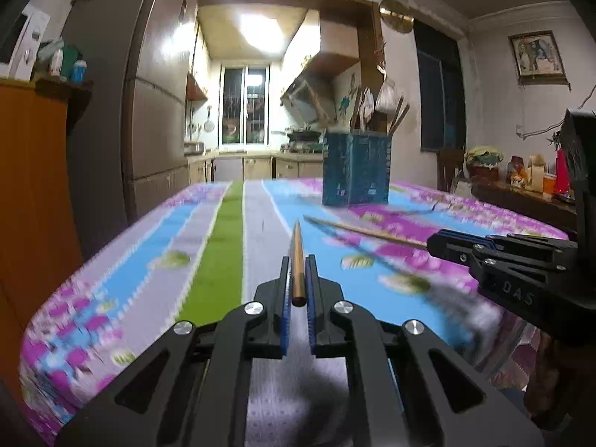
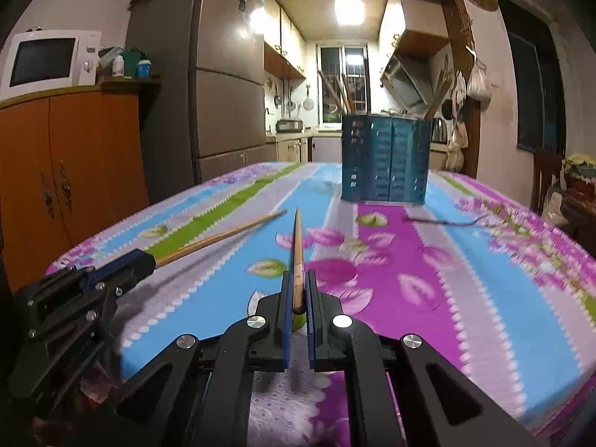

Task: Organize utensils
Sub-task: 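Close the left tool on a chopstick while the right tool grasps the last one, then carry both chopsticks upright to the blue holder and lower them in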

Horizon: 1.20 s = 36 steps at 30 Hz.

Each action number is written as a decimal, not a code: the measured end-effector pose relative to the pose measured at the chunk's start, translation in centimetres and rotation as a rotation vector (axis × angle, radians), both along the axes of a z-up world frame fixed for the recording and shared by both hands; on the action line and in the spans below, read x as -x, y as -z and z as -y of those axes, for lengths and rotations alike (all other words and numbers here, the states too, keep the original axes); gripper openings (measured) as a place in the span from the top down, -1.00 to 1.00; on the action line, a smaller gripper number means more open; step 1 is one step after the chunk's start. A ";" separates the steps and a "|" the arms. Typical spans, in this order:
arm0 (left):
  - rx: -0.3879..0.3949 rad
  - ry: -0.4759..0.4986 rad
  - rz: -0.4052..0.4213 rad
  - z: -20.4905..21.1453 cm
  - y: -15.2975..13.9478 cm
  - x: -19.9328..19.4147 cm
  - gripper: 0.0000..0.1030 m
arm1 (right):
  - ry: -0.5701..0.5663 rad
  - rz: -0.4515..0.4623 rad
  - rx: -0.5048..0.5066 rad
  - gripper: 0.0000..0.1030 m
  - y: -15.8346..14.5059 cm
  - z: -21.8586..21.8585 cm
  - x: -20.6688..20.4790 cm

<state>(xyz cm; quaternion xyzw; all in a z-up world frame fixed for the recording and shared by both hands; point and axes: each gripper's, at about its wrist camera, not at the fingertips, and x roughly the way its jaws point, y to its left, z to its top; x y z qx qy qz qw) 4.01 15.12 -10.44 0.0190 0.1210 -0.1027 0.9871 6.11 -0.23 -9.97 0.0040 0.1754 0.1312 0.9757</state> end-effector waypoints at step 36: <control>0.066 0.154 0.143 6.2 -20.2 -9.8 0.89 | -0.064 0.228 -0.008 0.85 -19.5 11.6 -7.0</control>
